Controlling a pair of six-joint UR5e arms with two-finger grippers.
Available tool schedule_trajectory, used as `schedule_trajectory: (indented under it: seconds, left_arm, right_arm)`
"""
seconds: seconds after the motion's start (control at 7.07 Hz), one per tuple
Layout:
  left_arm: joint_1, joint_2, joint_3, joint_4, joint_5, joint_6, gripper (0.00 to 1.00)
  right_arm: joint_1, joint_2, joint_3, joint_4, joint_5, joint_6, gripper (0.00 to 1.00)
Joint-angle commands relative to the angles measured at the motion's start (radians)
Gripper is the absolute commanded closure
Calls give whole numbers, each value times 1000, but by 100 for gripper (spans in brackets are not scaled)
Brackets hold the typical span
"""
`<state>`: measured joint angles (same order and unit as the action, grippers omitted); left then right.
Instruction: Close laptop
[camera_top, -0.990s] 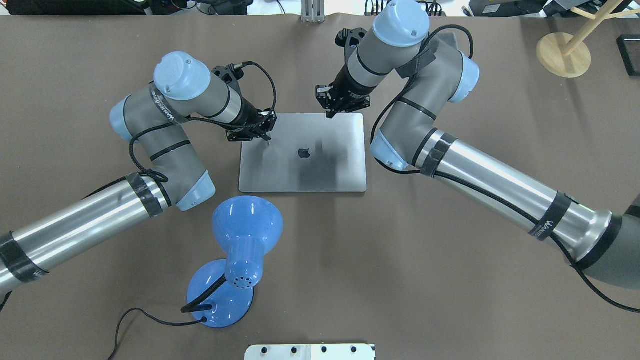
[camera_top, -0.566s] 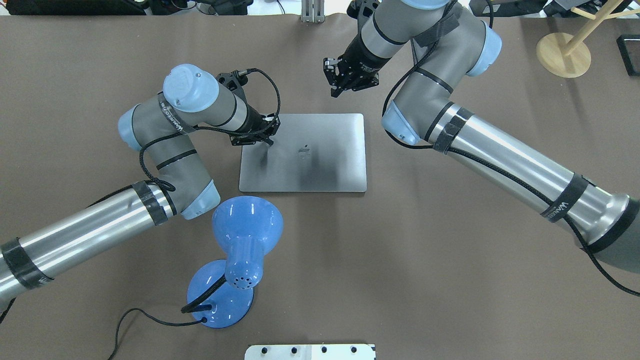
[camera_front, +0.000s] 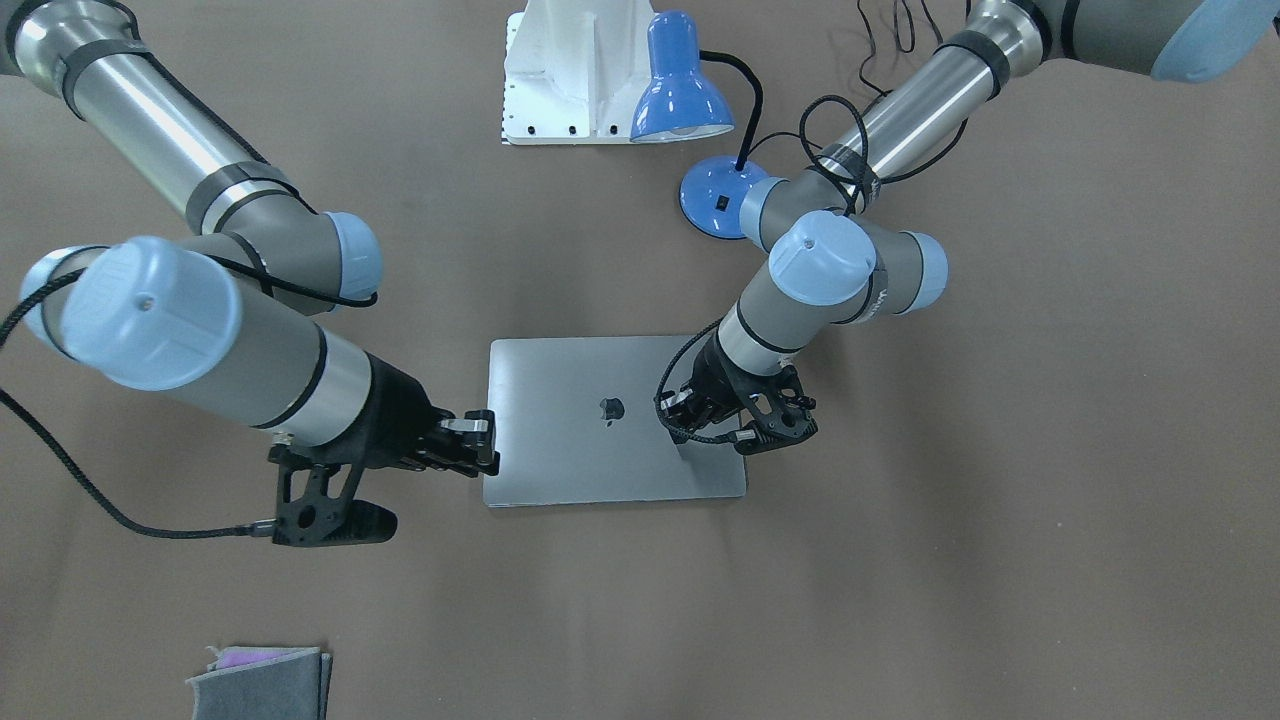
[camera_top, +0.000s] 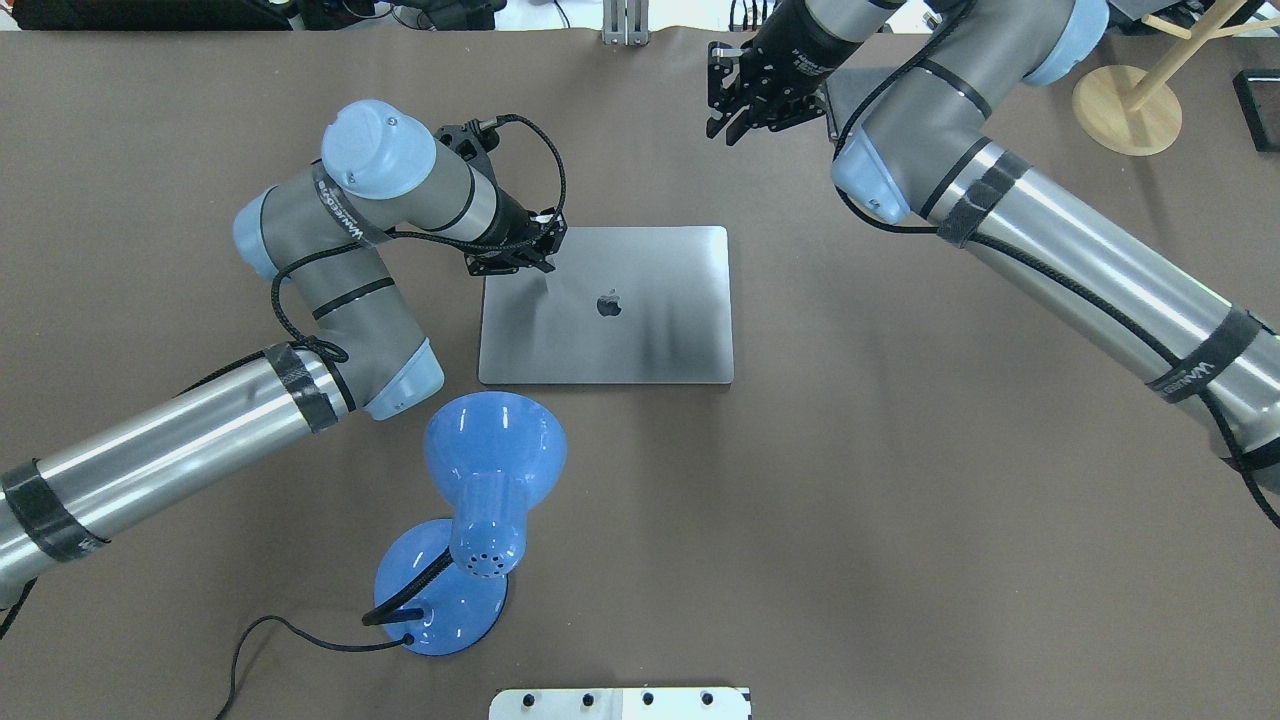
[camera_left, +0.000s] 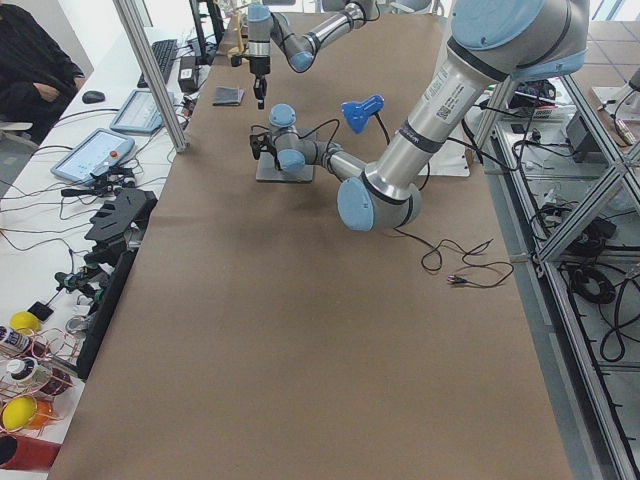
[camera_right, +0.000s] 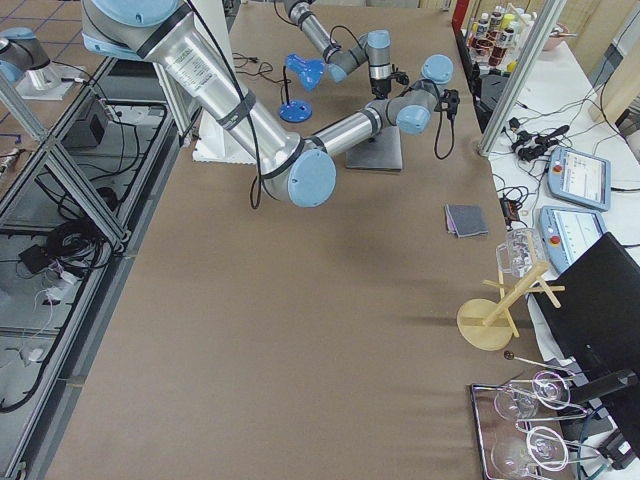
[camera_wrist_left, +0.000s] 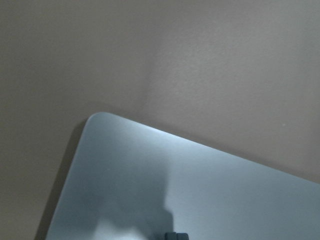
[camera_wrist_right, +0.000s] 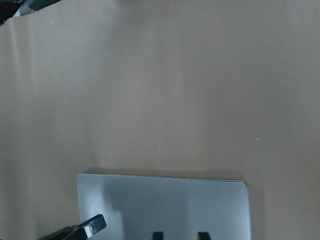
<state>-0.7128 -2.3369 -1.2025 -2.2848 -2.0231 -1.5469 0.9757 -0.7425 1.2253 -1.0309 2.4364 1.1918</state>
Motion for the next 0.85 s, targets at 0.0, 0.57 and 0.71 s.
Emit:
schedule_trajectory:
  seconds: [0.0, 0.57, 0.71]
  left_arm:
    - [-20, 1, -49, 8, -19, -25, 27]
    - [-199, 56, -199, 161, -165, -12, 1]
    - [-283, 121, -244, 168, -255, 40, 1]
  right_arm:
    - [76, -108, 107, -8, 59, -6, 0]
    - [253, -275, 143, -12, 235, -195, 0]
    - [270, -370, 184, -12, 234, -248, 0]
